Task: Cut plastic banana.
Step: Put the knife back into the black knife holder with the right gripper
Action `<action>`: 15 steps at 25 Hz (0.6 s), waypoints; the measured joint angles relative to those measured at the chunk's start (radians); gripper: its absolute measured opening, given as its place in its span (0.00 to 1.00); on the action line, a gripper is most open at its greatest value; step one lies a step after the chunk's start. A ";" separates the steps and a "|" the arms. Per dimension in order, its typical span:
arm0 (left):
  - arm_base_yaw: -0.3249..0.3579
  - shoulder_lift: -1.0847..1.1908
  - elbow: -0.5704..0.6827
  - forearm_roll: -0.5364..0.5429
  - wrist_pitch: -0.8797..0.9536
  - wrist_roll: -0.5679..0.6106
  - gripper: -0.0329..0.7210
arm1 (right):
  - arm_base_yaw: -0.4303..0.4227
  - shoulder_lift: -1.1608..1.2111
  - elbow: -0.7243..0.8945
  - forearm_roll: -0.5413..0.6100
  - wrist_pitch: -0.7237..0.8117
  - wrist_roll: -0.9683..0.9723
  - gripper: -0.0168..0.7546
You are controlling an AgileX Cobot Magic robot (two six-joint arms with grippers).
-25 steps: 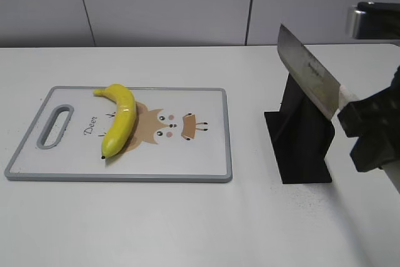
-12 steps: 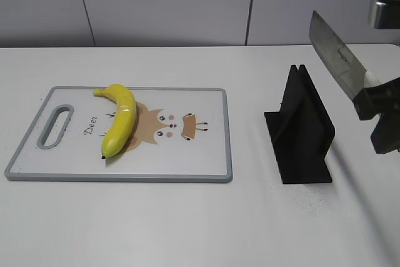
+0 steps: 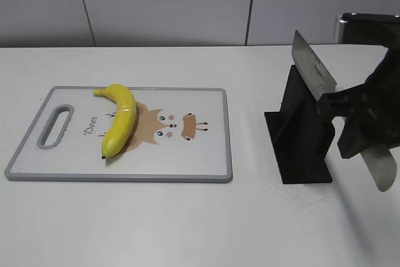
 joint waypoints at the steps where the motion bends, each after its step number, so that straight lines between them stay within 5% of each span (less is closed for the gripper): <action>1: 0.000 0.000 0.000 0.000 0.000 0.000 0.67 | 0.000 0.011 0.000 0.000 -0.008 0.000 0.25; 15: 0.000 0.000 0.000 0.000 0.000 0.000 0.65 | 0.000 0.017 0.000 -0.001 0.009 0.000 0.25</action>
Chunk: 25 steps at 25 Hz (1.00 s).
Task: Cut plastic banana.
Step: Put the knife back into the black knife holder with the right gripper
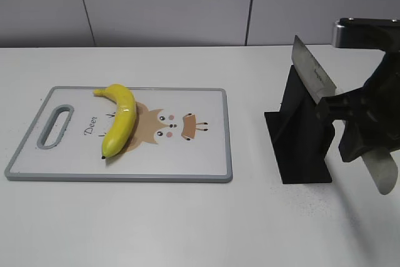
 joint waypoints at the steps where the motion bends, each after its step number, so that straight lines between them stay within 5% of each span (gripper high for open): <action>1: 0.000 0.000 0.000 0.000 0.000 0.000 0.65 | 0.000 0.000 0.000 0.000 0.000 0.003 0.25; 25: 0.000 0.000 0.000 0.000 0.000 0.000 0.65 | 0.000 0.000 0.000 -0.031 -0.028 0.028 0.25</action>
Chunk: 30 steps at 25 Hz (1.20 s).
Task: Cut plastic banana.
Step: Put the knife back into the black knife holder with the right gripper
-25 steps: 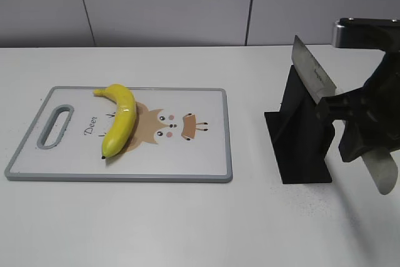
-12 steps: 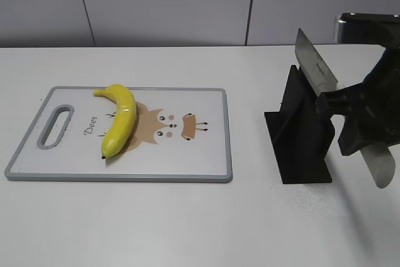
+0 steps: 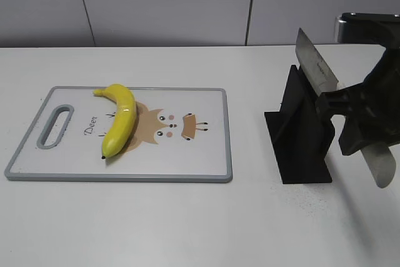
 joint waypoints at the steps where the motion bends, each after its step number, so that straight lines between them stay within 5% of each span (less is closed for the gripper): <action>1: 0.000 0.000 0.000 0.000 0.000 0.000 0.65 | 0.000 0.001 0.000 0.000 0.000 0.000 0.25; 30: 0.000 0.000 0.000 0.000 0.000 0.000 0.65 | 0.000 0.136 0.000 -0.049 -0.063 0.000 0.25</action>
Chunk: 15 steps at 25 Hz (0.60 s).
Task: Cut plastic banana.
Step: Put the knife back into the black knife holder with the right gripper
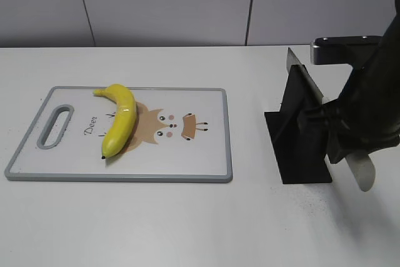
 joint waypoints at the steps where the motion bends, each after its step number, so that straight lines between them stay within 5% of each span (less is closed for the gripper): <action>1: 0.000 0.000 0.000 0.000 0.000 0.000 0.65 | 0.000 0.008 0.000 0.000 0.000 0.000 0.25; 15: 0.000 0.000 0.000 0.000 0.000 0.000 0.65 | 0.000 0.033 0.000 -0.006 -0.052 0.001 0.25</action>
